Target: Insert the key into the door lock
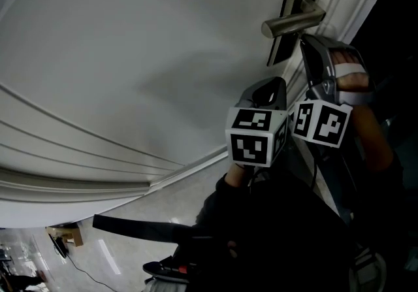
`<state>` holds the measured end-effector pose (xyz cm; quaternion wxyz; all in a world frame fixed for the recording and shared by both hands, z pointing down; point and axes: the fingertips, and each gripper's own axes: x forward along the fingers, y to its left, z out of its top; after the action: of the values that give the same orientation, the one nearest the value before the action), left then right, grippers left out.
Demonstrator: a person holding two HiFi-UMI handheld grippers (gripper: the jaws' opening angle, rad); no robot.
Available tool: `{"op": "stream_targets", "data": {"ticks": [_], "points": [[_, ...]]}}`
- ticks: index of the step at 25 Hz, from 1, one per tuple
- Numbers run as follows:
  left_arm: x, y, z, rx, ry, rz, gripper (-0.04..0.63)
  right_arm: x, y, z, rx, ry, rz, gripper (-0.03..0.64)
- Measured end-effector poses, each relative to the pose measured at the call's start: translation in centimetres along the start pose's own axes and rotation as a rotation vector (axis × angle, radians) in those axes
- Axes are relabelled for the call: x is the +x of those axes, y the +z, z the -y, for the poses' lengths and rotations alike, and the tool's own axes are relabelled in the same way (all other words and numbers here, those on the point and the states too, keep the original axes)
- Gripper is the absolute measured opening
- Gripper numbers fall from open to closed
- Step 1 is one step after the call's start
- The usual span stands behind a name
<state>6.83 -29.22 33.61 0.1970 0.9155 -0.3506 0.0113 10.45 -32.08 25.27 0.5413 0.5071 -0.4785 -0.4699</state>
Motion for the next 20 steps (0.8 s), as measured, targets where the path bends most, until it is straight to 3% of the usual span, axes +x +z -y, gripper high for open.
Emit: {"op": "stream_targets", "data": {"ticks": [20], "points": [[-0.4, -0.39, -0.22, -0.018, 0.005, -0.009, 0.0, 0.19, 0.21, 0.06, -0.003, -0.017, 0.007, 0.012]]}}
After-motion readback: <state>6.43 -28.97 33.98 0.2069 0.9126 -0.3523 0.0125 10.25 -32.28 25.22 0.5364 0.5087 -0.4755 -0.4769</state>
